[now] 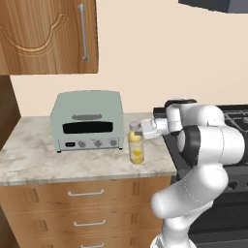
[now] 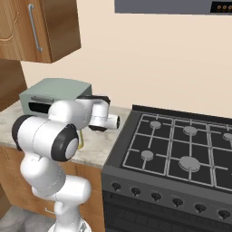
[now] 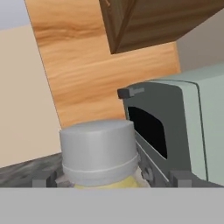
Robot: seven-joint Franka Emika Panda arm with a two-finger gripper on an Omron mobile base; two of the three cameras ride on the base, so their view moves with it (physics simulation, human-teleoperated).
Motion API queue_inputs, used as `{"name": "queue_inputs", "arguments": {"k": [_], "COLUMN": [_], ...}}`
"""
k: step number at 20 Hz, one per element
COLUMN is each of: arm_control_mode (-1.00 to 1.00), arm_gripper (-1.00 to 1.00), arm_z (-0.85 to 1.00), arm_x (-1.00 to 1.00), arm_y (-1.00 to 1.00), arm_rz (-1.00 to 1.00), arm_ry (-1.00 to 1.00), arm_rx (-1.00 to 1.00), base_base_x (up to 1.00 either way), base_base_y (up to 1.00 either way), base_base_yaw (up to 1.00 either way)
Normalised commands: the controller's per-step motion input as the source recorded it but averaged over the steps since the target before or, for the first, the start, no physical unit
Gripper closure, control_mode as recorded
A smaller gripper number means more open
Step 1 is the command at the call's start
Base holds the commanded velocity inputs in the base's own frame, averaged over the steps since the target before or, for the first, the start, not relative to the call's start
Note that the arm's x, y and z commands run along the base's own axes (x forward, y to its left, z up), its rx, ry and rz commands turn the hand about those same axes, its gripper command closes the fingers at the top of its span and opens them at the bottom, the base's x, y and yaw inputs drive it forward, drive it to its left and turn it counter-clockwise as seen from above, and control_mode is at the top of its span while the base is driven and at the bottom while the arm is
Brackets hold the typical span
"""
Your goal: There is a wine glass and glass cup on the dining counter. Place the wine bottle next to the wine glass and the juice bottle next to the glass cup.
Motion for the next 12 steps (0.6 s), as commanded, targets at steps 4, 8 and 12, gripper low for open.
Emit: {"name": "queue_inputs", "arguments": {"k": [4,8,12], "arm_control_mode": [-1.00,-1.00,-1.00], "arm_gripper": [-1.00,-1.00,-1.00], "arm_z": [-0.05,-0.10,-0.10], "arm_x": [-0.07,-0.01,0.00], "arm_y": [0.21,0.16,0.14], "arm_rz": [-0.03,-0.08,-0.09], "arm_ry": [0.00,0.00,0.00], "arm_rx": [0.00,0.00,0.00], "base_base_x": [0.00,0.00,0.00], "base_base_y": [0.00,0.00,0.00], "base_base_yaw": [0.00,0.00,0.00]}}
